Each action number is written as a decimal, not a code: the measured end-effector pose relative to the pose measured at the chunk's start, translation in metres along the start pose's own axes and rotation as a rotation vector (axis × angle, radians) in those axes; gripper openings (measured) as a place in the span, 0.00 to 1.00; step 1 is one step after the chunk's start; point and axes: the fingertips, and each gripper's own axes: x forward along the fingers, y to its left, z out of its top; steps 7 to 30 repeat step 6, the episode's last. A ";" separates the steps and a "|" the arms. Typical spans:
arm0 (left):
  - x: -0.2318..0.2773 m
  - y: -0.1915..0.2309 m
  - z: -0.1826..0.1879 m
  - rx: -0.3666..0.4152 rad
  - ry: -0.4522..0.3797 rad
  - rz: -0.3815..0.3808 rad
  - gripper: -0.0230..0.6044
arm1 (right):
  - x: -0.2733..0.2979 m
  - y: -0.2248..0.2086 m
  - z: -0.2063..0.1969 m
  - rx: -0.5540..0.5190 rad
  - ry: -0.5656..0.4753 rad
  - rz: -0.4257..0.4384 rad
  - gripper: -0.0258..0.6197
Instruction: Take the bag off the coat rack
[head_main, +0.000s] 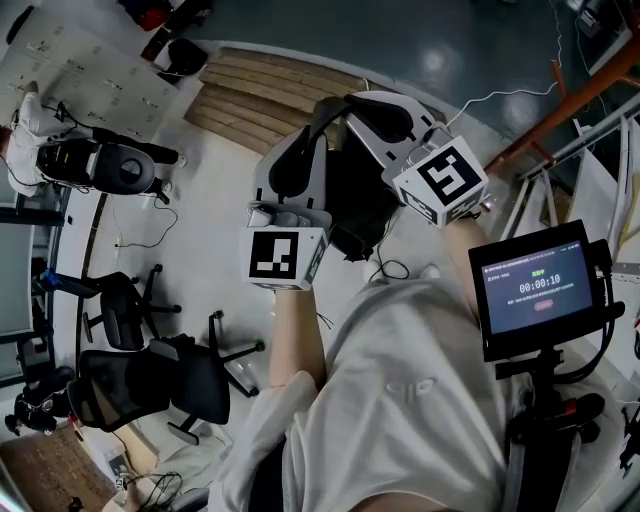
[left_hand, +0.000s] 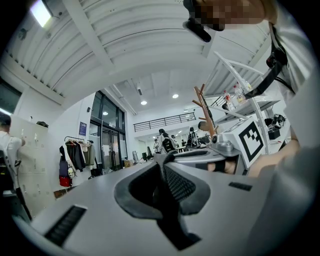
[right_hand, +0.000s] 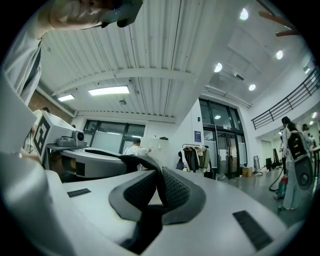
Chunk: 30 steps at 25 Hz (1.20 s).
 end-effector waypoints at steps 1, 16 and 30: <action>0.000 0.000 0.001 0.000 0.000 -0.001 0.11 | 0.000 0.000 0.001 0.001 0.000 0.000 0.11; 0.000 0.005 0.000 -0.004 0.006 -0.001 0.11 | 0.004 0.000 0.000 0.003 0.003 -0.003 0.11; 0.000 0.005 0.000 -0.004 0.006 -0.001 0.11 | 0.004 0.000 0.000 0.003 0.003 -0.003 0.11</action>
